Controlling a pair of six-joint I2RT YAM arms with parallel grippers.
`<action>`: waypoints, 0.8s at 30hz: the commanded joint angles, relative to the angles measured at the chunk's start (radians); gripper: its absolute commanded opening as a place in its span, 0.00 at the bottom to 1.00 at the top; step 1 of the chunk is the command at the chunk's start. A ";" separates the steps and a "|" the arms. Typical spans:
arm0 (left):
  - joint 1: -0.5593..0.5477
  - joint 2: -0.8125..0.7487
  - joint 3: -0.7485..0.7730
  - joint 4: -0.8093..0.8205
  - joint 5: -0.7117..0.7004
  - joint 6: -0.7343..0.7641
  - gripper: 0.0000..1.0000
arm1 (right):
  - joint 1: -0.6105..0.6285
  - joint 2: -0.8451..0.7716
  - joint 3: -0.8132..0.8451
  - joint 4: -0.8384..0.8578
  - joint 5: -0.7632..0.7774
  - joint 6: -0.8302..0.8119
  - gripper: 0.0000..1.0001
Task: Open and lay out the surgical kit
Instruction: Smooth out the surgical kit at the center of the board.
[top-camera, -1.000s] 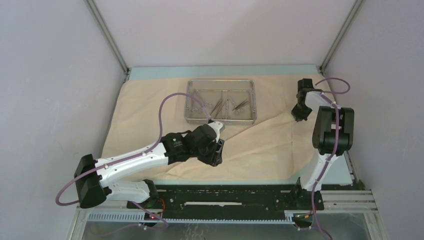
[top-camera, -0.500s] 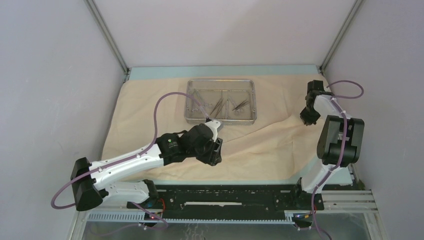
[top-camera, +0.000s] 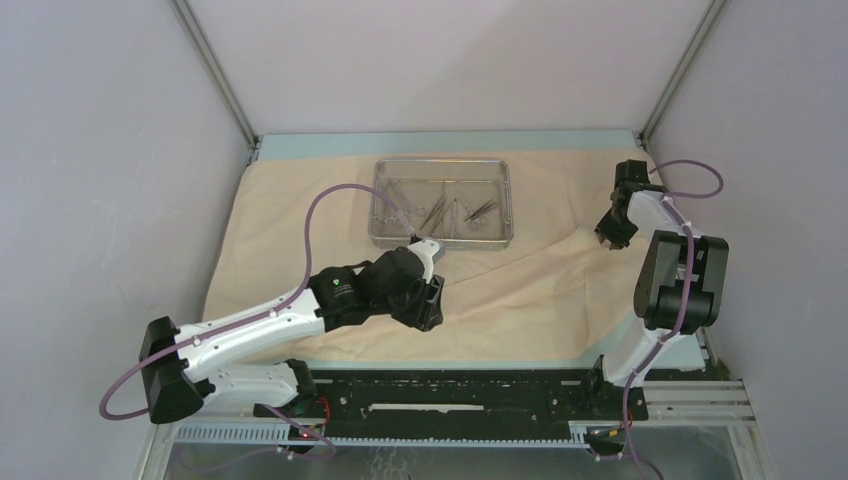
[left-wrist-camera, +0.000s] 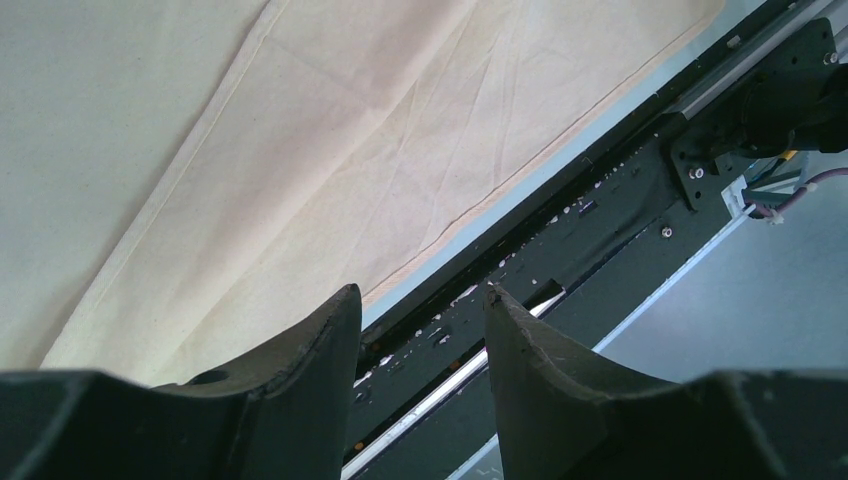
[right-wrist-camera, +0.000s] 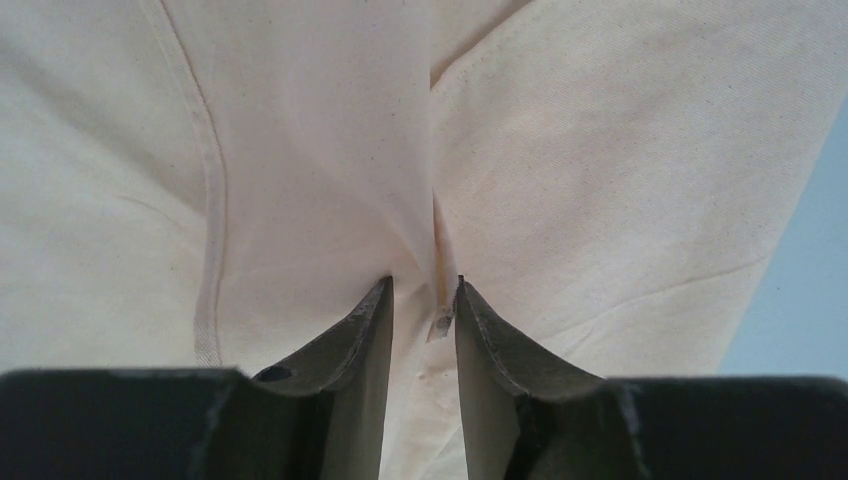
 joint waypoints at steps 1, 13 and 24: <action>0.006 -0.018 0.016 0.019 0.013 0.004 0.53 | -0.007 -0.005 0.000 0.036 -0.007 -0.014 0.37; 0.005 0.005 0.016 0.030 0.023 0.008 0.53 | -0.021 -0.037 -0.002 0.050 0.014 0.001 0.41; 0.006 0.013 0.015 0.043 0.029 0.010 0.53 | -0.024 -0.085 -0.001 0.039 0.023 0.008 0.38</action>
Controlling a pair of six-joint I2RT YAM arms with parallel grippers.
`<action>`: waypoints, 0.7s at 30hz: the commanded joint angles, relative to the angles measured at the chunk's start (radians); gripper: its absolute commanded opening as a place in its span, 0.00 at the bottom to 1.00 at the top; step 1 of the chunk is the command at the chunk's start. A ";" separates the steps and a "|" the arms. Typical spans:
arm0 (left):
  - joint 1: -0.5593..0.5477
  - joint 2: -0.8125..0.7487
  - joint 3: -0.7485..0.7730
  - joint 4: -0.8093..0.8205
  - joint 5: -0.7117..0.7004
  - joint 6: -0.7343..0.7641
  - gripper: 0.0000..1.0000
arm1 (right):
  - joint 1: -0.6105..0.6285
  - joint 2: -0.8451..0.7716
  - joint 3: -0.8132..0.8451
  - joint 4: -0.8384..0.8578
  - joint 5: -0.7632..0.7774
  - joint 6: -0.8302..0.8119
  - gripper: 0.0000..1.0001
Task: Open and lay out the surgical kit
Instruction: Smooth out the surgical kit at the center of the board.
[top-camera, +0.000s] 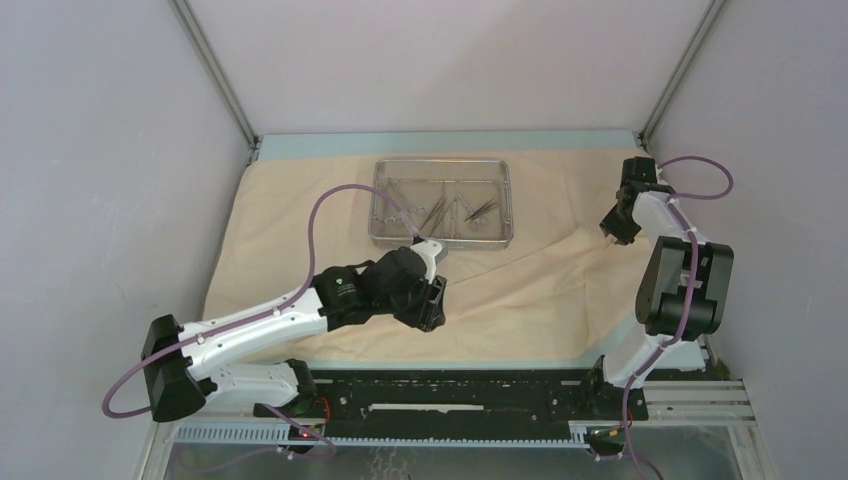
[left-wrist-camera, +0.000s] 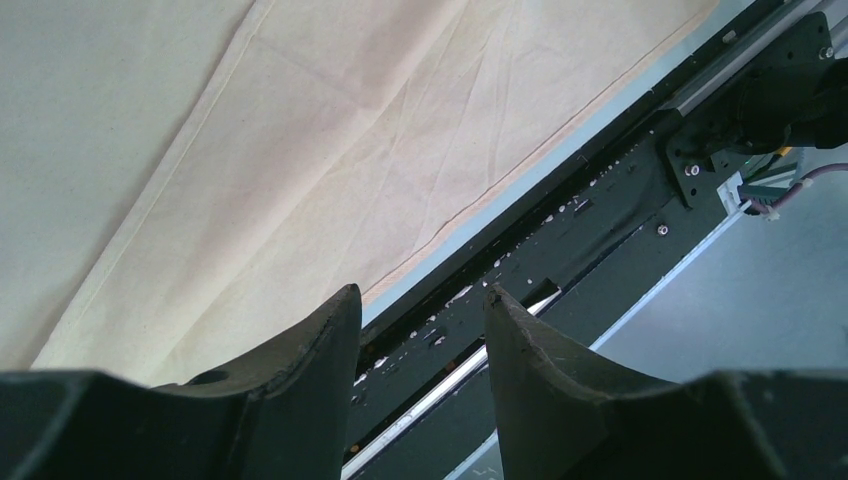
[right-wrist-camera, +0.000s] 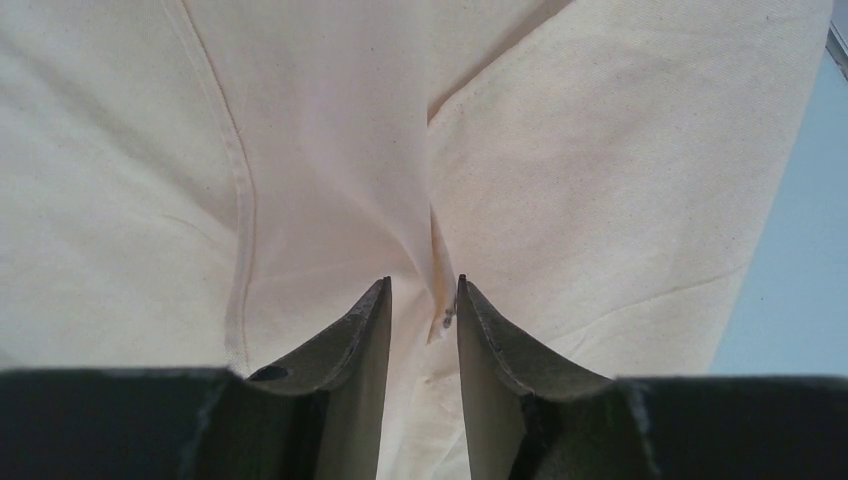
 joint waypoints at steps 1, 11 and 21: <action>0.006 -0.003 0.014 0.032 0.014 0.010 0.53 | -0.005 -0.048 -0.001 0.005 0.025 0.007 0.38; 0.006 -0.012 0.006 0.029 0.013 0.010 0.53 | -0.011 -0.041 -0.061 0.027 0.030 0.021 0.35; 0.006 -0.019 0.003 0.024 0.011 0.009 0.53 | -0.019 -0.079 -0.070 0.033 0.066 0.032 0.21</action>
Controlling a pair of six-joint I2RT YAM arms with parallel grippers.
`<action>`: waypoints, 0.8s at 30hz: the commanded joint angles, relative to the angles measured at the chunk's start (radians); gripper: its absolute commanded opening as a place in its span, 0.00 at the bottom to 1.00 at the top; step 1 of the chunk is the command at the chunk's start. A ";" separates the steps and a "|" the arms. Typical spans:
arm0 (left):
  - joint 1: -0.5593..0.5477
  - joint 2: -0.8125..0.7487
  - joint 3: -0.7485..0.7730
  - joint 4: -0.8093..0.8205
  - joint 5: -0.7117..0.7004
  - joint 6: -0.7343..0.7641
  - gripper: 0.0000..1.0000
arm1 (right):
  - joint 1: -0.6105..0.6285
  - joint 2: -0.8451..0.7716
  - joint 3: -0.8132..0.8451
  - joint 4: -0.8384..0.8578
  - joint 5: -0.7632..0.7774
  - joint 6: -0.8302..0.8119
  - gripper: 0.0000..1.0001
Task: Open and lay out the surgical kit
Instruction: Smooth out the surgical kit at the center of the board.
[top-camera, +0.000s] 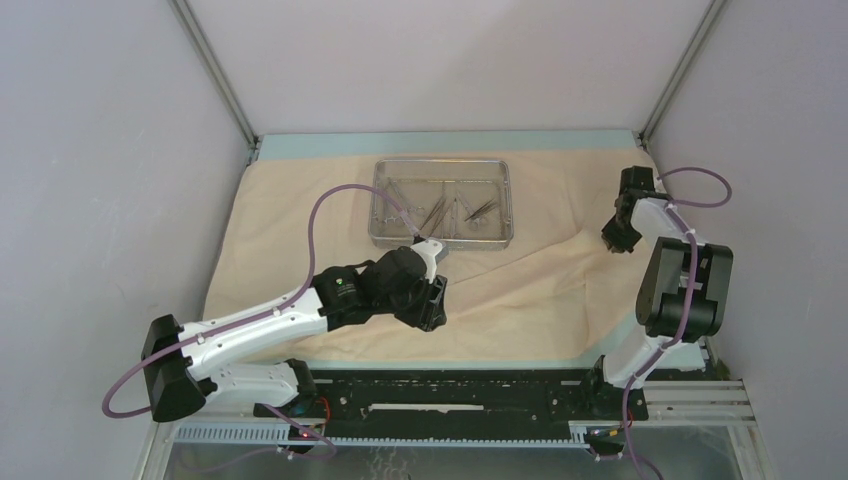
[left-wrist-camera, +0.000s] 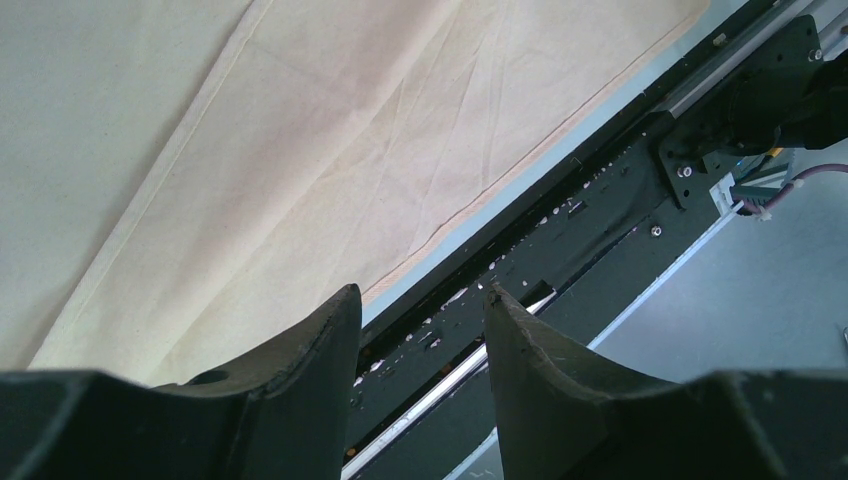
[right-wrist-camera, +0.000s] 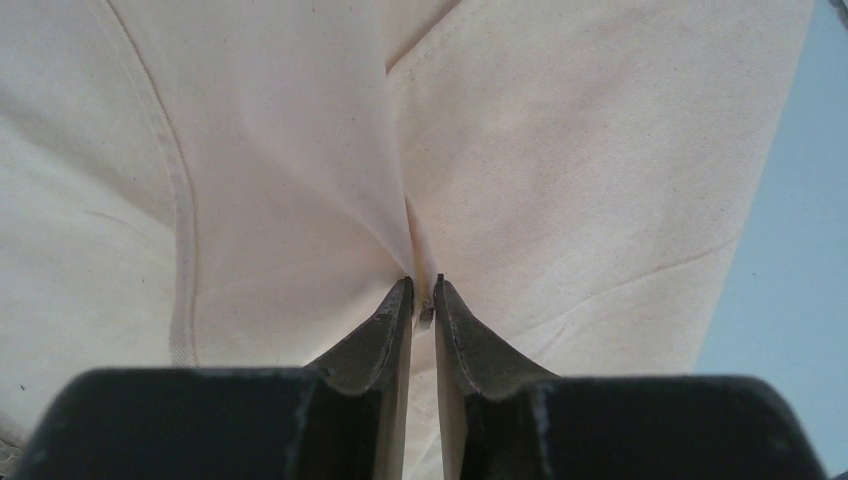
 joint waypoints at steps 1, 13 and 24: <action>0.006 -0.020 0.002 0.013 0.004 0.009 0.53 | -0.016 -0.074 -0.001 0.029 0.047 0.005 0.21; 0.006 -0.026 0.005 0.011 0.005 0.004 0.53 | -0.024 -0.074 -0.001 0.035 0.025 -0.001 0.25; 0.006 -0.022 0.003 0.013 0.007 0.001 0.53 | -0.024 -0.054 -0.011 0.048 -0.008 0.015 0.26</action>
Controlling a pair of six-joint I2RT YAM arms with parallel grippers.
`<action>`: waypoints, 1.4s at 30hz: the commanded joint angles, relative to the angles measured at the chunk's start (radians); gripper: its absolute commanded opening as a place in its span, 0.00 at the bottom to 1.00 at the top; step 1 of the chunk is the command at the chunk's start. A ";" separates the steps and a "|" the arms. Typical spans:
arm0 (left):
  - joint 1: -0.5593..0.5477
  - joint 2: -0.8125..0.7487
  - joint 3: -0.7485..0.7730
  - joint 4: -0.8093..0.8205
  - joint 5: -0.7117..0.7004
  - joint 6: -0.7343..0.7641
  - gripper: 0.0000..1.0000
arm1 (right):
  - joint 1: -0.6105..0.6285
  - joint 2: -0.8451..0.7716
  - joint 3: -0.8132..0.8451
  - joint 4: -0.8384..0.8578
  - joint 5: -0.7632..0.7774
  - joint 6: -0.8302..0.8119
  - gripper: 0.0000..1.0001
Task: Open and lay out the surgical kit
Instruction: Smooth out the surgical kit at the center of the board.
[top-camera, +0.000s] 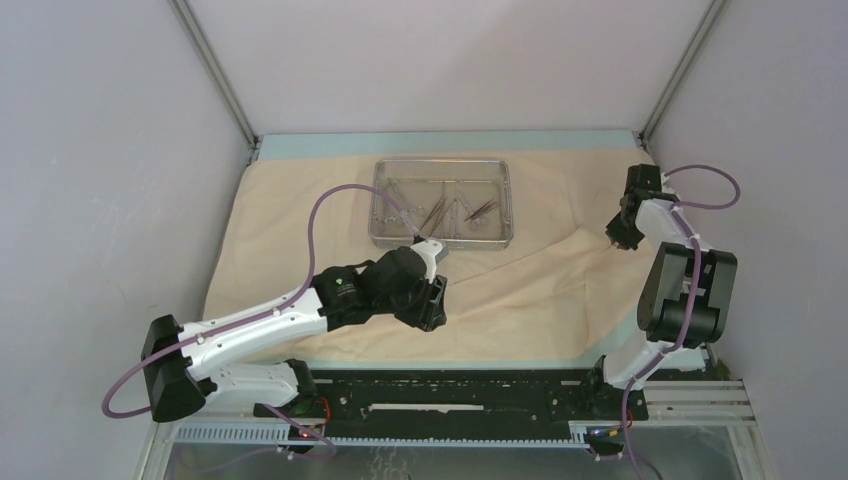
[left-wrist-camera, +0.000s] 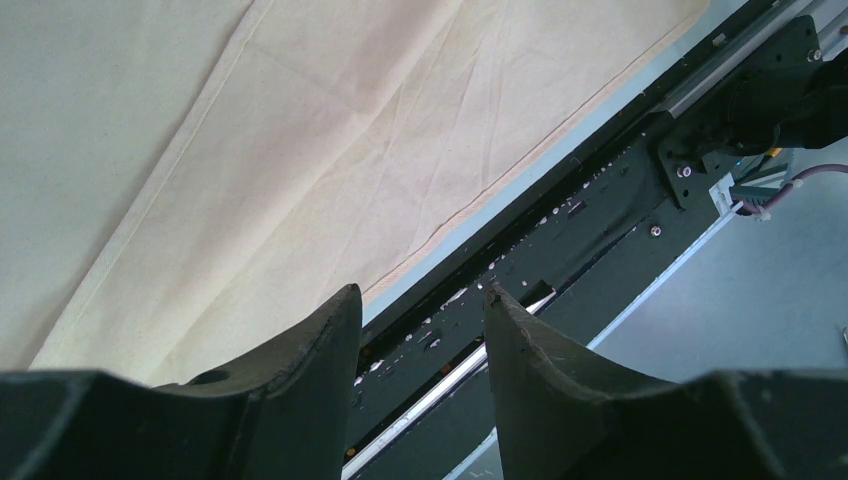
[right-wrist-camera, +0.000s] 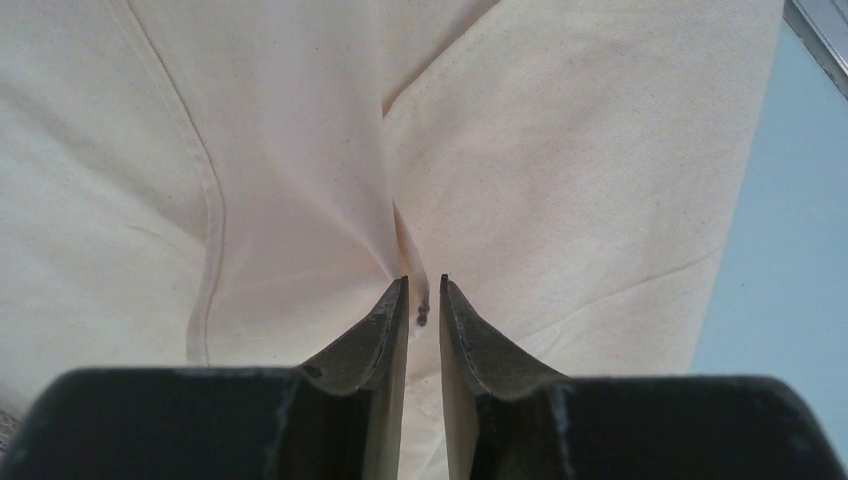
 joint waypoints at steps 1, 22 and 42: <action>0.006 -0.021 0.004 0.013 0.006 0.001 0.53 | -0.004 -0.017 -0.014 0.030 -0.013 0.018 0.26; 0.006 -0.011 0.008 0.022 0.014 0.003 0.53 | -0.061 -0.148 -0.022 -0.082 0.104 0.018 0.00; 0.005 -0.068 -0.020 0.033 0.079 0.025 0.53 | -0.333 -0.415 -0.023 -0.511 0.469 0.124 0.00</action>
